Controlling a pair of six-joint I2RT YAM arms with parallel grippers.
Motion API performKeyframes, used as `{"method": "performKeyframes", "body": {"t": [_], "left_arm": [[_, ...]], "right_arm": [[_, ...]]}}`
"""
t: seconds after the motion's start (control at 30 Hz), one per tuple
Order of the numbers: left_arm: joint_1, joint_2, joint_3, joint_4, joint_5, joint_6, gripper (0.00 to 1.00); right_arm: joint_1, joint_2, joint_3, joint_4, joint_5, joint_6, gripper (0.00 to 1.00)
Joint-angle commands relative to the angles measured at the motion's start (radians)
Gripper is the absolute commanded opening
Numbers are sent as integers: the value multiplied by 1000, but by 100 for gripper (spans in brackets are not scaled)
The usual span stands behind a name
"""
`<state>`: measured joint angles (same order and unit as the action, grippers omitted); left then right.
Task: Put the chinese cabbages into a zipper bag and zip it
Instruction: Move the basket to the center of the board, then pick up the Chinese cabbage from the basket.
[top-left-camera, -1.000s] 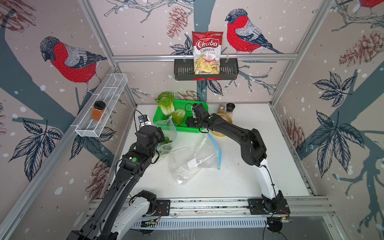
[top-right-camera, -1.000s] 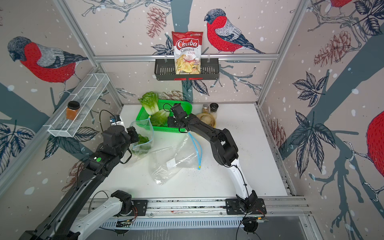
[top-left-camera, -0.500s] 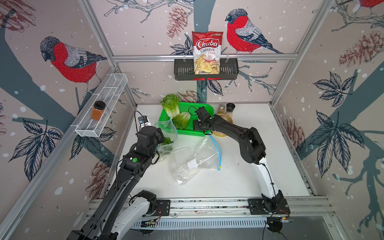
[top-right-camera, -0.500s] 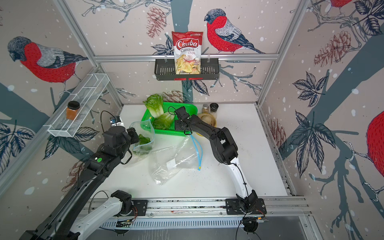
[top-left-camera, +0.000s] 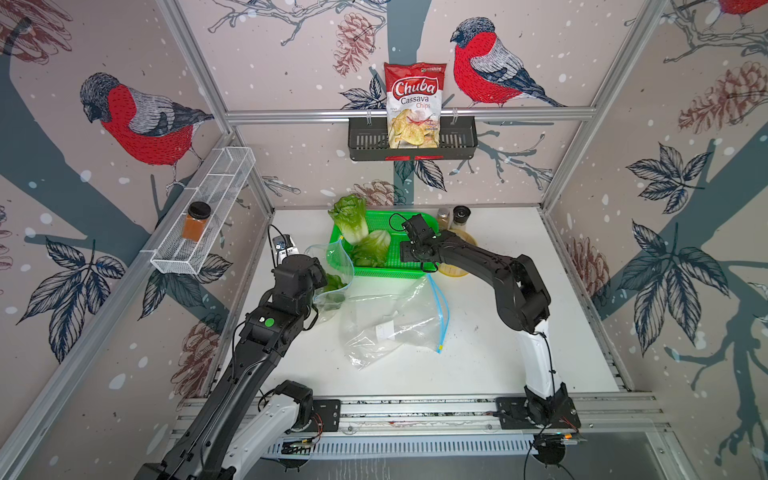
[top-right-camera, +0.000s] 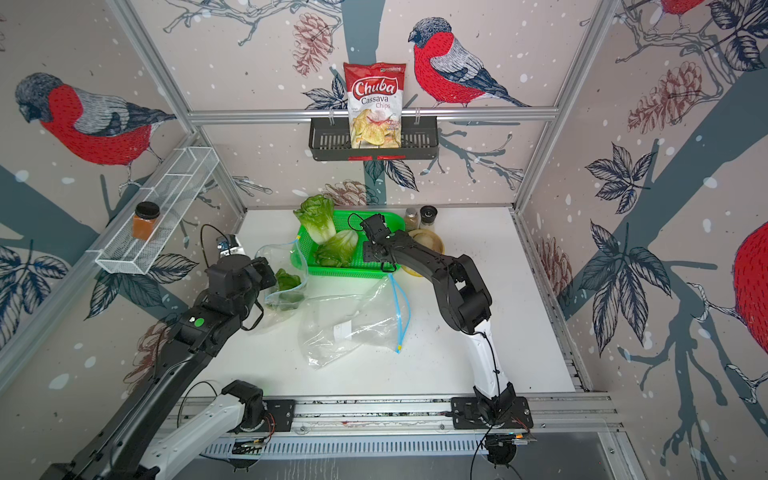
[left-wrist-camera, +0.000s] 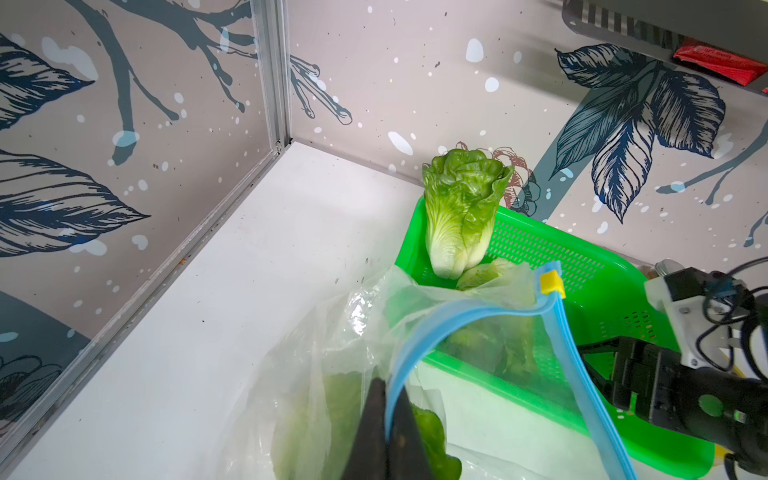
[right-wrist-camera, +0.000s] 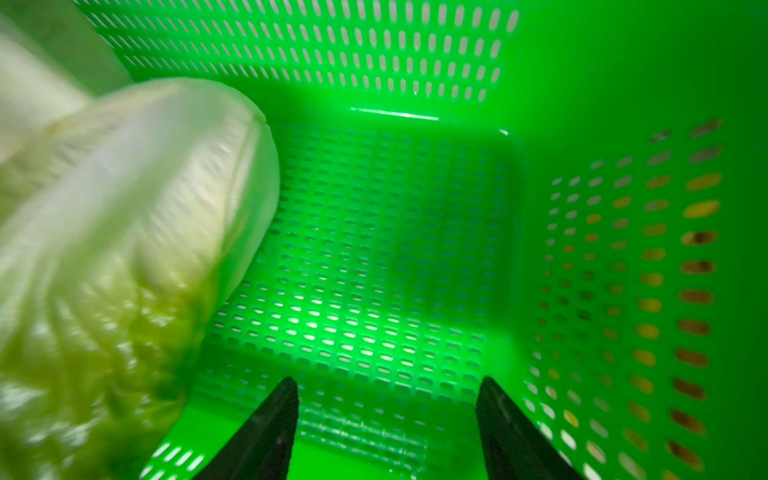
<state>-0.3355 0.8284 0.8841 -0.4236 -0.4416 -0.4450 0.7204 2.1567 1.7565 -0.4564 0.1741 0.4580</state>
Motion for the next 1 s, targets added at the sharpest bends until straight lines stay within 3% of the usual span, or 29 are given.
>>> {"method": "performKeyframes", "body": {"t": [0.0,0.3,0.67,0.97], "left_arm": [[3,-11,-2,3,-5,-9,3],[3,-37,-31,6,9,-33,3],[2,-60,-37,-10,-19,-44,3],[2,-55,-45,-1,-17,-44,3]], "right_arm": [[42,-47,2,40,37,-58,73],[172,-18,91,55,84,-162,81],[195,135,262,7,42,-169,87],[184,177,274,2,61,-145,92]]}}
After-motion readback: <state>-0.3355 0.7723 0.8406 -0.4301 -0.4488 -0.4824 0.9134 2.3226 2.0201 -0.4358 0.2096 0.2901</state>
